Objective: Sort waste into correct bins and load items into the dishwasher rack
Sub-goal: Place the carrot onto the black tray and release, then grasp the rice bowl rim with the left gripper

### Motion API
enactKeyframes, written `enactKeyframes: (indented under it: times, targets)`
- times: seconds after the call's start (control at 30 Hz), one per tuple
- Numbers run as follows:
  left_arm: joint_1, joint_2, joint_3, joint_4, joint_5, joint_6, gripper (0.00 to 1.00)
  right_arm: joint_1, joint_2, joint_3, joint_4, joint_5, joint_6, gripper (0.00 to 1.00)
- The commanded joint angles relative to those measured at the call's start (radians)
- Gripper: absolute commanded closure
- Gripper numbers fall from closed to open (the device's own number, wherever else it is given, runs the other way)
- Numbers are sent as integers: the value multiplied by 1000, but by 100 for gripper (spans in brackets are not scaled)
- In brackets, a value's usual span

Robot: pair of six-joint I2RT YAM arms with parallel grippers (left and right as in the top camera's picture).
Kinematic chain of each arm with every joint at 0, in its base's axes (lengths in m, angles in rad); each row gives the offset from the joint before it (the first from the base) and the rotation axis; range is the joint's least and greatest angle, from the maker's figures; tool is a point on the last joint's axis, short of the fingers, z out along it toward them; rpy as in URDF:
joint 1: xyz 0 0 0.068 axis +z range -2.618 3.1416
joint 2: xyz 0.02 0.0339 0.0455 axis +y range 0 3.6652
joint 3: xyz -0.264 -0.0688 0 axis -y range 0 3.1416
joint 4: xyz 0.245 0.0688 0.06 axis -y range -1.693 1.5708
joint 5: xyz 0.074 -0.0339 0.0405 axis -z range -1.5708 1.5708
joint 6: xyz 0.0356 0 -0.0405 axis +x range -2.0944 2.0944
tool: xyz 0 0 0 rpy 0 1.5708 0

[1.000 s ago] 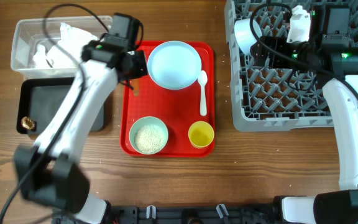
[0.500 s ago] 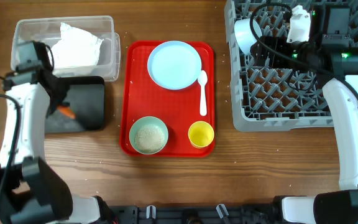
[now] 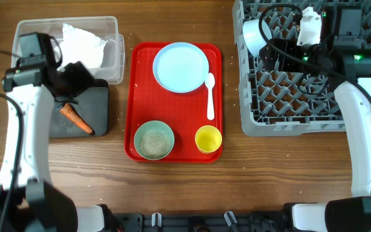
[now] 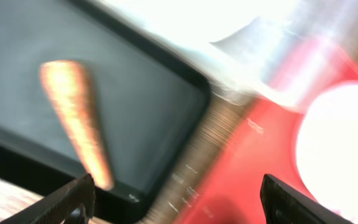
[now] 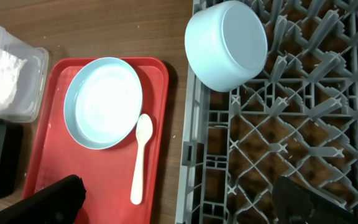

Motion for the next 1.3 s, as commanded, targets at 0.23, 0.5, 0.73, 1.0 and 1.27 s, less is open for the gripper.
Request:
enactKeyframes:
  times: [0.23, 0.5, 0.73, 1.0, 1.27]
  targets:
    - [-673, 9, -45, -156, -24, -5, 17, 7, 13, -1, 0, 13, 3, 0]
    - [-871, 26, -323, -18, -21, -24, 25, 7, 13, -1, 2, 13, 1, 0]
    - [-884, 26, -396, 123, -29, -27, 64, 7, 13, -1, -4, 13, 3, 0]
    - [-884, 26, -443, 195, -47, -28, 77, 7, 13, -1, -5, 13, 3, 0]
    - [-883, 23, -363, 156, -39, -111, 96, 7, 13, -1, -6, 13, 3, 0]
